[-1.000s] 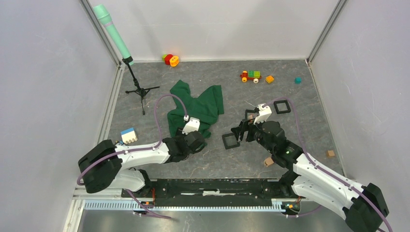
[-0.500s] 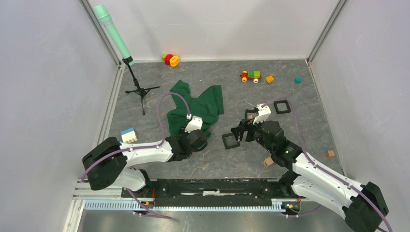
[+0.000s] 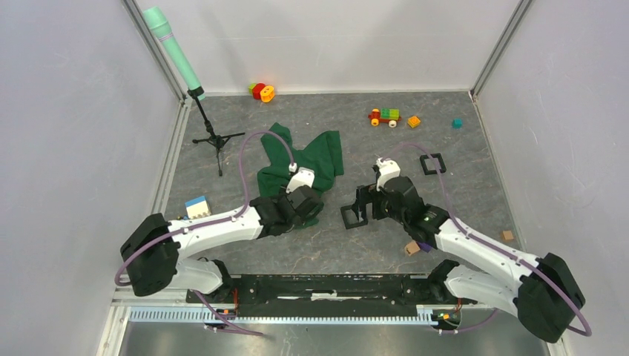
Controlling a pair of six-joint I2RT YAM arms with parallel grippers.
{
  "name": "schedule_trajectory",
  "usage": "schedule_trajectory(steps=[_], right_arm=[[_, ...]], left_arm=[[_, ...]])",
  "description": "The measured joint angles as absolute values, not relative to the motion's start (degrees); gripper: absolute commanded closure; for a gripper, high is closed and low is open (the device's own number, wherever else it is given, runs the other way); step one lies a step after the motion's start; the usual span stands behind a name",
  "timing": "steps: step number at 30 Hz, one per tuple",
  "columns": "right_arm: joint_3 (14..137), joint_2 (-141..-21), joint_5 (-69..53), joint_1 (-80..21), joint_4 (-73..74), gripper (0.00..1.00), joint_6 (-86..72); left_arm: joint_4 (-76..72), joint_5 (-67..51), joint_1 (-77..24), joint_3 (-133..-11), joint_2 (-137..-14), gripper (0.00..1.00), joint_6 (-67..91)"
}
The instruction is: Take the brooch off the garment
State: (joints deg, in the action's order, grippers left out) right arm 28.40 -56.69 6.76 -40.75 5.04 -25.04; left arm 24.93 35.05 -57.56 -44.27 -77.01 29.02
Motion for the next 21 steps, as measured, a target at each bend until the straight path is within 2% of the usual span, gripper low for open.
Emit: schedule_trajectory(steps=[12, 21], right_arm=[[34.1, -68.8, 4.2, -41.6, 9.7, 0.02, -22.9], [40.1, -76.2, 8.3, -46.1, 11.9, 0.02, -24.2]], left_arm=[[30.3, 20.8, -54.0, -45.9, -69.9, 0.55, 29.0], [33.3, 17.8, -53.8, -48.3, -67.5, 0.55, 29.0]])
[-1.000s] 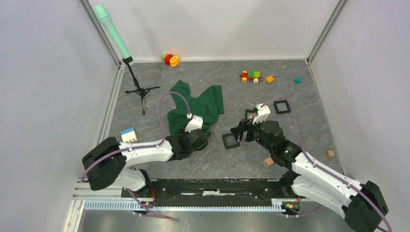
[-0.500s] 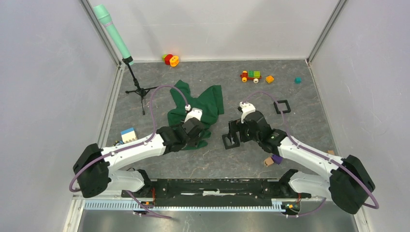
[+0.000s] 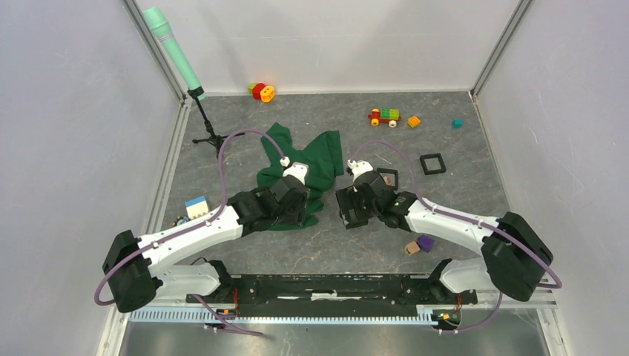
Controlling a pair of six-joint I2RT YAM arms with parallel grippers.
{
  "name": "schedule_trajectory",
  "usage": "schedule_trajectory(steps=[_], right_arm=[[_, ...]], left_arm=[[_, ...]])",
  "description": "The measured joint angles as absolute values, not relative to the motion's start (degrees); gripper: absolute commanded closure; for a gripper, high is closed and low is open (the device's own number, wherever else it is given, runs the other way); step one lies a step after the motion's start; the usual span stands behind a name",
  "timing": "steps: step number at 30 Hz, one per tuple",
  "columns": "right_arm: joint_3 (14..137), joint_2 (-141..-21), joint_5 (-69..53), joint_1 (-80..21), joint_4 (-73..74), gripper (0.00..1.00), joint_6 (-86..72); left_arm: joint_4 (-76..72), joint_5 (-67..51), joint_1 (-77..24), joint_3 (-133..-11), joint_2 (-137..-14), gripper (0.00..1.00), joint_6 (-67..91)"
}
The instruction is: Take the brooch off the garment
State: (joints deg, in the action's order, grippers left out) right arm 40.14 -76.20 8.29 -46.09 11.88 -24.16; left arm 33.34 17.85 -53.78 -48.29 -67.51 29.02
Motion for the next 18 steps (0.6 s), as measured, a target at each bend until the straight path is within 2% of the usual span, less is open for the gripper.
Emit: schedule_trajectory(steps=[18], right_arm=[[42.1, -83.2, 13.4, -48.4, 12.8, 0.03, -25.9]], left_arm=[[34.4, 17.2, -53.7, -48.8, -66.2, 0.58, 29.0]])
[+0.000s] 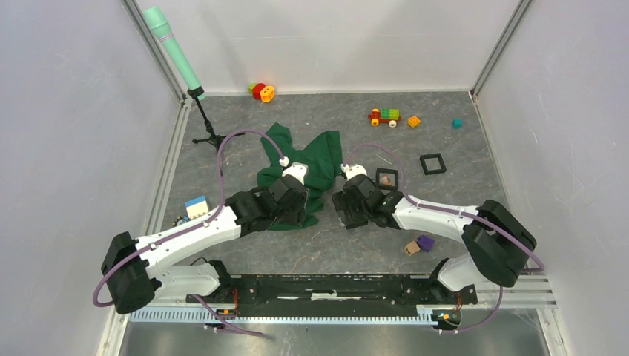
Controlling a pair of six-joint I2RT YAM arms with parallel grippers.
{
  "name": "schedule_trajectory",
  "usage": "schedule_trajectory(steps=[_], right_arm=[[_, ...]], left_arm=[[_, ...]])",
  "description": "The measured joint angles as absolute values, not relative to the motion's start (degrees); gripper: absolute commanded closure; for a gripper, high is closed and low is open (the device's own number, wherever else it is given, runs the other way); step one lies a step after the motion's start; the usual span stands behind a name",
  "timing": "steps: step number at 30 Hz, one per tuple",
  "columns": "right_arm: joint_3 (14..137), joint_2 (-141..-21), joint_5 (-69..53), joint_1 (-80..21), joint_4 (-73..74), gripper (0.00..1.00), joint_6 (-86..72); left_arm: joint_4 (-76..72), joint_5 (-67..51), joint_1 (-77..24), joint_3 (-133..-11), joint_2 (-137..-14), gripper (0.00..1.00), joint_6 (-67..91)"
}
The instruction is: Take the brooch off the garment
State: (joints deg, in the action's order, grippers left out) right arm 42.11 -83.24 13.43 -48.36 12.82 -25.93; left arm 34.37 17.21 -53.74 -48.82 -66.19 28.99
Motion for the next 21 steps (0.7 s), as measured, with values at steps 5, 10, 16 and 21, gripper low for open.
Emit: schedule_trajectory(steps=[5, 10, 16, 21], right_arm=[[42.3, -84.0, 14.1, -48.4, 13.0, 0.08, -26.4], [42.3, -84.6, 14.1, -48.4, 13.0, 0.16, -26.8], [42.3, -85.2, 14.0, -48.4, 13.0, 0.25, -27.0], [42.3, -85.2, 14.0, -48.4, 13.0, 0.28, -27.0]], left_arm=[[34.3, 16.4, -53.7, -48.8, -66.7, 0.58, 29.0], [34.3, 16.4, -53.7, -48.8, -66.7, 0.57, 29.0], [34.3, 16.4, -53.7, -48.8, -66.8, 0.58, 29.0], [34.2, 16.4, -53.7, -48.8, -67.0, 0.58, 29.0]])
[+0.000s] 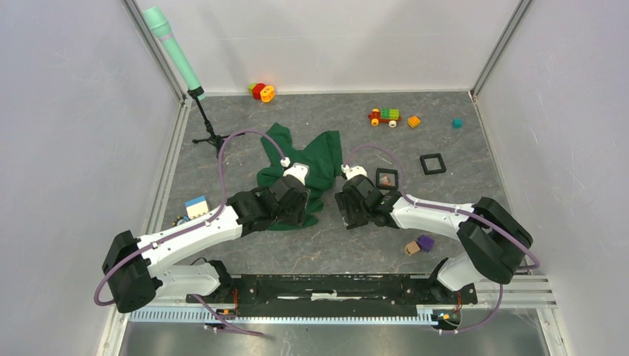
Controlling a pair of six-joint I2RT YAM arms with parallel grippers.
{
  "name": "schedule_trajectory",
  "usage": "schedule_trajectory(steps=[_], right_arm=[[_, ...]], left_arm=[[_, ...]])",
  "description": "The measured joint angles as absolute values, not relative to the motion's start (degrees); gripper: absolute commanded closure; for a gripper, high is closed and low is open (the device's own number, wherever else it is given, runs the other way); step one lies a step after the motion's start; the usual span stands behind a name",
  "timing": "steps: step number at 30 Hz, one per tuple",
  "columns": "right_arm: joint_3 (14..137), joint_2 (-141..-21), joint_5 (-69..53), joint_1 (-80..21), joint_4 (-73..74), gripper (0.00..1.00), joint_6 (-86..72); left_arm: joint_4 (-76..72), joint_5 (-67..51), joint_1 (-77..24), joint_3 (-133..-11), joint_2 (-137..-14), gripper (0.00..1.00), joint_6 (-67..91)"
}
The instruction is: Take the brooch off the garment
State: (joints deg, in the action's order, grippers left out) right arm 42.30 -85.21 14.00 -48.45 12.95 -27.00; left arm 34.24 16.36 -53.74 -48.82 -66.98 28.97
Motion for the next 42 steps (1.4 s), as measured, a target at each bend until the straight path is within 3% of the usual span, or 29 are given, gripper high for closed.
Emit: schedule_trajectory(steps=[12, 24, 42], right_arm=[[38.8, -77.0, 3.0, -48.3, 6.9, 0.28, -31.0], [20.5, -74.0, -14.0, -44.4, -18.6, 0.32, -43.7], [12.4, -73.2, -19.8, -41.8, -38.9, 0.38, -54.9]], left_arm=[[25.4, 10.7, -53.7, -44.2, -66.8, 0.62, 26.9], [15.0, 8.3, -53.7, -40.2, -68.3, 0.62, 25.8], [5.0, 1.2, -53.7, -34.3, -71.5, 0.62, 32.5]])
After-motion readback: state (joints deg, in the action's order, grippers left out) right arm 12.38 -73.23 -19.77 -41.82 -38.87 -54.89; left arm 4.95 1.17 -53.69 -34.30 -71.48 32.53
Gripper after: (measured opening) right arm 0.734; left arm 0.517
